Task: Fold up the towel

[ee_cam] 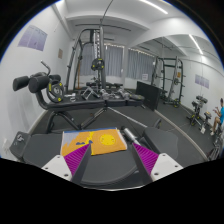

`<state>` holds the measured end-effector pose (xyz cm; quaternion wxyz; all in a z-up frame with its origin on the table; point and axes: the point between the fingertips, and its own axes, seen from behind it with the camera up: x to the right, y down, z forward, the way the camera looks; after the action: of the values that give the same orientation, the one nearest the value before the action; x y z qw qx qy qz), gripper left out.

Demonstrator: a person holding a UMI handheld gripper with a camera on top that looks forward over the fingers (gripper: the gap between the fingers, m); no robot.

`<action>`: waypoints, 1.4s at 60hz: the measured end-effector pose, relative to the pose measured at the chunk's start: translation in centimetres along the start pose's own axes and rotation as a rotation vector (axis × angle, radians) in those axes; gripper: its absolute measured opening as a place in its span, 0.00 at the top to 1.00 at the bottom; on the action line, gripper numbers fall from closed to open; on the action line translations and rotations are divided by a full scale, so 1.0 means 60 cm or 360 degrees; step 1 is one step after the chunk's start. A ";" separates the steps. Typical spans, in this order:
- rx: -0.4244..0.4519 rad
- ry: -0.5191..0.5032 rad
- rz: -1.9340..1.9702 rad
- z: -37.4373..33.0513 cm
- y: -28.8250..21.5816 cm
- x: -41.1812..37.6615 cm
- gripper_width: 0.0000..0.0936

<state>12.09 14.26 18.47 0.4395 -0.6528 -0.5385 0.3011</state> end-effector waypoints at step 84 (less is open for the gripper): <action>-0.0246 -0.0317 -0.0307 0.436 0.138 -0.431 0.96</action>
<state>-13.10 -4.51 -2.37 0.3591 -0.5969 -0.6613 0.2785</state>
